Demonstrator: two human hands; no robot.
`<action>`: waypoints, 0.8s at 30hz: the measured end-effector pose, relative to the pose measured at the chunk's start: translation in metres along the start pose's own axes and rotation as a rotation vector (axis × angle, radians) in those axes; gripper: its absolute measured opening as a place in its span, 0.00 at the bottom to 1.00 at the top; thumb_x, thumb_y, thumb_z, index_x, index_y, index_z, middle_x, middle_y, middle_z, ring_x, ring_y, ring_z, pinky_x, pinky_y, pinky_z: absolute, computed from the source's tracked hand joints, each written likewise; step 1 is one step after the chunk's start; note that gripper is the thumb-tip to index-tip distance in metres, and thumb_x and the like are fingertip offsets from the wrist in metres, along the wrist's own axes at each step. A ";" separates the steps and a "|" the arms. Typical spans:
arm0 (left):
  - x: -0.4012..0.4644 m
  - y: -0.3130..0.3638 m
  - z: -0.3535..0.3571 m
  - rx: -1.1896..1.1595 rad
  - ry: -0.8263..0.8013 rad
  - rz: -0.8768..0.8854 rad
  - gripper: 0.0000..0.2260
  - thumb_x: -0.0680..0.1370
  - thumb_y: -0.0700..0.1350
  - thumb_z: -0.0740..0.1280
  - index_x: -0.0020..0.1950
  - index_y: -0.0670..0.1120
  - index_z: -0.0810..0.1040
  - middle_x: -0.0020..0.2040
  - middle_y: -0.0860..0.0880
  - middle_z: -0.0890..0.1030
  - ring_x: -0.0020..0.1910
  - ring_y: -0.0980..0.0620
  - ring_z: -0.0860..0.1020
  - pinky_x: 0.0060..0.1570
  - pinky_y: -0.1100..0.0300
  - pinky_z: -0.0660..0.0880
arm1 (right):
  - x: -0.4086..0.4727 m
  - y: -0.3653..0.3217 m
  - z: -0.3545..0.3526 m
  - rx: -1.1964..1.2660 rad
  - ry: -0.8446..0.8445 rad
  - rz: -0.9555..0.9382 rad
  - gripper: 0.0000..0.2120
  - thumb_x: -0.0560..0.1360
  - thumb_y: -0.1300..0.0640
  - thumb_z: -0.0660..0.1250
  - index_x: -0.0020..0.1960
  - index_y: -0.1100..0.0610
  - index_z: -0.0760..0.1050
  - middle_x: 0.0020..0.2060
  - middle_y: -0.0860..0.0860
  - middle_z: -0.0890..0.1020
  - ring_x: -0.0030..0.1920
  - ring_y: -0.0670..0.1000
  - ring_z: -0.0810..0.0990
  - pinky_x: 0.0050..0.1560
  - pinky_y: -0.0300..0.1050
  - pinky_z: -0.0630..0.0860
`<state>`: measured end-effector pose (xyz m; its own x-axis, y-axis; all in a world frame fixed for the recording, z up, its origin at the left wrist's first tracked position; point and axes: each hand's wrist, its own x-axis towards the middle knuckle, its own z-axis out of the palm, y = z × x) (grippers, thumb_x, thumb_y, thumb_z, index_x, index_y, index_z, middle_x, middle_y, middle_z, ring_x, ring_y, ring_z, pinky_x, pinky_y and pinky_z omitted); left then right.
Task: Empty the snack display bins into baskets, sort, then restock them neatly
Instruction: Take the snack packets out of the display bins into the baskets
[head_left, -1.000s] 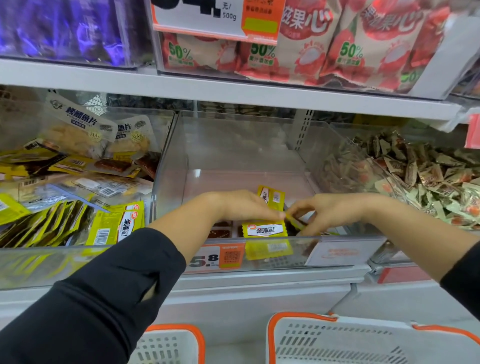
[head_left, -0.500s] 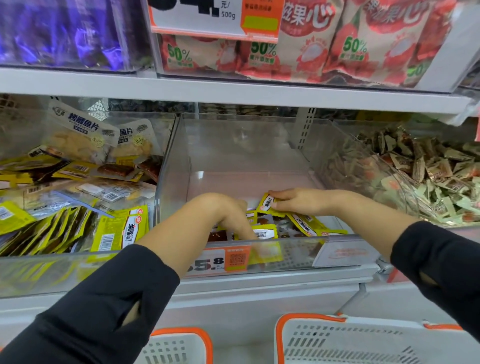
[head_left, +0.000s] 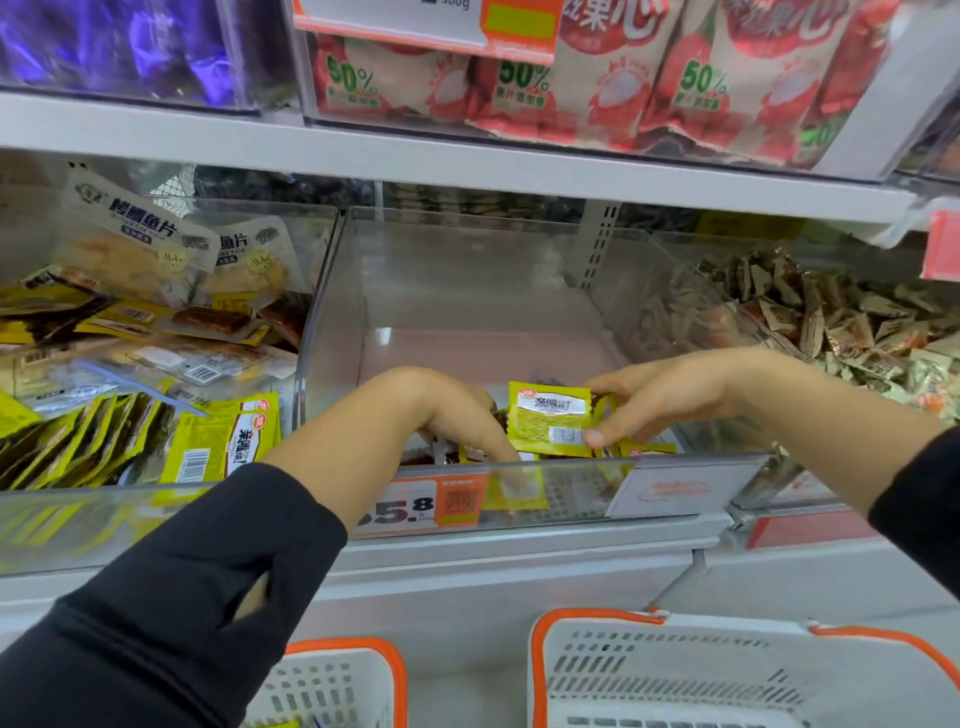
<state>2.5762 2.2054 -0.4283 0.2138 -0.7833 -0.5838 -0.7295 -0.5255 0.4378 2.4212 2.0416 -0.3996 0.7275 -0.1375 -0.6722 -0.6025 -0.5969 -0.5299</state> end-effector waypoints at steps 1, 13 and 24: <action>-0.002 0.001 0.000 -0.036 -0.016 0.002 0.29 0.71 0.62 0.71 0.65 0.45 0.72 0.56 0.49 0.71 0.49 0.49 0.71 0.50 0.57 0.72 | 0.002 0.002 0.001 -0.034 -0.016 0.020 0.35 0.63 0.45 0.76 0.68 0.45 0.69 0.64 0.44 0.77 0.65 0.45 0.74 0.67 0.47 0.68; -0.009 0.008 0.005 -0.168 0.085 -0.040 0.21 0.80 0.63 0.56 0.53 0.47 0.79 0.55 0.45 0.79 0.52 0.47 0.77 0.57 0.55 0.70 | 0.012 0.004 0.018 0.007 0.238 0.036 0.23 0.70 0.32 0.63 0.52 0.49 0.80 0.48 0.46 0.81 0.48 0.44 0.78 0.53 0.39 0.72; -0.027 0.008 -0.014 -0.059 -0.113 -0.112 0.21 0.79 0.43 0.65 0.72 0.48 0.67 0.72 0.43 0.66 0.68 0.41 0.68 0.66 0.47 0.68 | 0.007 0.010 0.007 -0.006 0.036 0.002 0.24 0.68 0.57 0.74 0.63 0.55 0.75 0.54 0.54 0.82 0.50 0.52 0.79 0.55 0.52 0.73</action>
<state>2.5737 2.2181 -0.3993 0.2147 -0.6783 -0.7027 -0.6651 -0.6284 0.4034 2.4181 2.0405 -0.4128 0.7378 -0.1664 -0.6541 -0.6018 -0.6011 -0.5258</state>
